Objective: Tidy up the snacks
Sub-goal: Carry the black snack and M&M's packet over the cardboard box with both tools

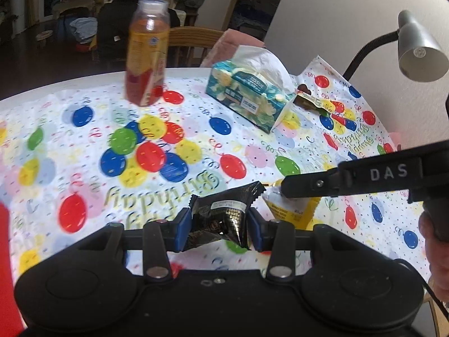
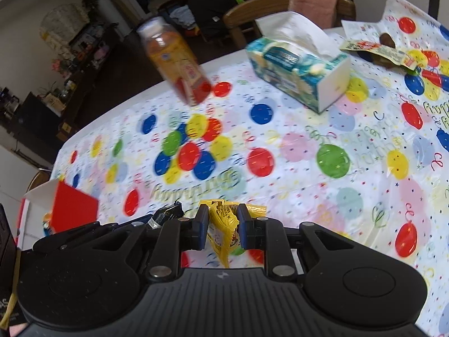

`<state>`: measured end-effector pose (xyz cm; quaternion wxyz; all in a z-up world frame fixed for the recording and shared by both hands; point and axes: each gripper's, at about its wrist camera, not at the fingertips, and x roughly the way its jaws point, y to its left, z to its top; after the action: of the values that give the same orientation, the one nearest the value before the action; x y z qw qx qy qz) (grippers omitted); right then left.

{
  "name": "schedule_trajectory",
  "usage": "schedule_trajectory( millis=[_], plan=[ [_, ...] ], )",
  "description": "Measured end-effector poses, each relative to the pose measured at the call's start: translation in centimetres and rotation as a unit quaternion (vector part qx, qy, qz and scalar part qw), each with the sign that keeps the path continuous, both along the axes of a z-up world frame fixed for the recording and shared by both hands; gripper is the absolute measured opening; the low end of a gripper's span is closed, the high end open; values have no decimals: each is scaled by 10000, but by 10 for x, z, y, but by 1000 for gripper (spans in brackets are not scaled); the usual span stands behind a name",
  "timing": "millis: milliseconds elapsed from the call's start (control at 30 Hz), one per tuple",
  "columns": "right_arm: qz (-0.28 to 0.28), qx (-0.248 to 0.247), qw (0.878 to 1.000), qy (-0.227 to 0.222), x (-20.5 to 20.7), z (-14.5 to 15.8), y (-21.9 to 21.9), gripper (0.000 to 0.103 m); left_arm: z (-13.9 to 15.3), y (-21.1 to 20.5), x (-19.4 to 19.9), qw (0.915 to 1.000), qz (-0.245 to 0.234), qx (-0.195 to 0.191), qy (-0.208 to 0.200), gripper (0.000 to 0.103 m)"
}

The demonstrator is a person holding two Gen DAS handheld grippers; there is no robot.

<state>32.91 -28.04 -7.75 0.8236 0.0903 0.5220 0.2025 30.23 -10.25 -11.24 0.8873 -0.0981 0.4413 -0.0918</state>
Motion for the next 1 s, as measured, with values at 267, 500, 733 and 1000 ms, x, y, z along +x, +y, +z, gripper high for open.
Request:
schedule_trajectory(
  millis=[267, 500, 733, 1000],
  plan=[
    [381, 29, 9991, -206, -46, 30, 39, 21, 22, 36, -42, 9998, 198, 7, -13, 40],
    [716, 58, 9967, -382, -80, 51, 83, 21, 45, 77, -79, 9993, 357, -17, -145, 40],
    [1118, 114, 9925, -483, -112, 66, 135, 21, 64, 123, -112, 9980, 590, -35, -222, 40],
    [1553, 146, 9862, -563, -142, 75, 199, 21, 78, 180, -147, 9950, 961, 31, -282, 40]
  ],
)
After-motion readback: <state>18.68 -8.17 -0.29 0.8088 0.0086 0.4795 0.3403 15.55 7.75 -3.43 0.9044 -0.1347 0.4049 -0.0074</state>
